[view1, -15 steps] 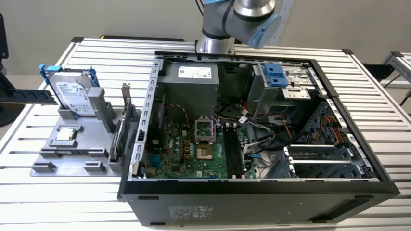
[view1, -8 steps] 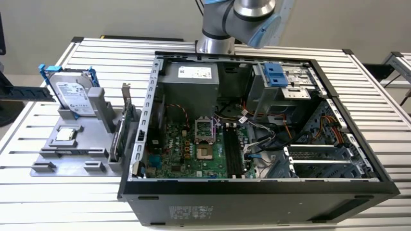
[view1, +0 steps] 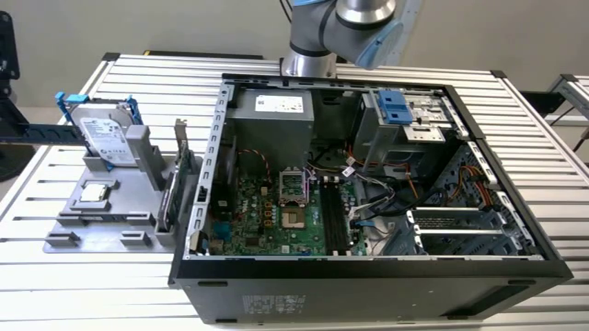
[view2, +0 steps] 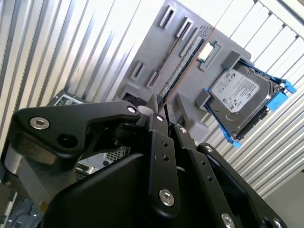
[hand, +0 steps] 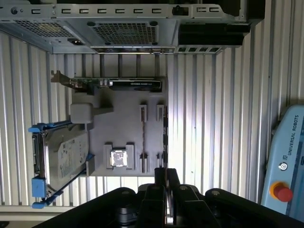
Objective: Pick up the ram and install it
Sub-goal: 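Pick up the ram and move it above insertion slot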
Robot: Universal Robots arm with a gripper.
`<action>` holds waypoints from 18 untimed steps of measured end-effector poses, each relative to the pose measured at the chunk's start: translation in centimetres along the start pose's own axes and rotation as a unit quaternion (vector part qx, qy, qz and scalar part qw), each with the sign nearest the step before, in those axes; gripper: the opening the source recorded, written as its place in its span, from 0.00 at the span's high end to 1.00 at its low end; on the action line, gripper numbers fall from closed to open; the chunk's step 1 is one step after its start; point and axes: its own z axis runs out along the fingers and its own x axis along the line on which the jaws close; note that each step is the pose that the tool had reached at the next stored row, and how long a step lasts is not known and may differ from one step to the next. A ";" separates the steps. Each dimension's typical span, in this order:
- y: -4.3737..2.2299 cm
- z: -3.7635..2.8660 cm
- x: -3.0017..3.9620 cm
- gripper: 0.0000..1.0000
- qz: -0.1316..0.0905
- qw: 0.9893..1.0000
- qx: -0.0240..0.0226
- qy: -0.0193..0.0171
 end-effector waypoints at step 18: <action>4.38 -0.04 0.08 1.00 0.000 1.000 0.000 0.000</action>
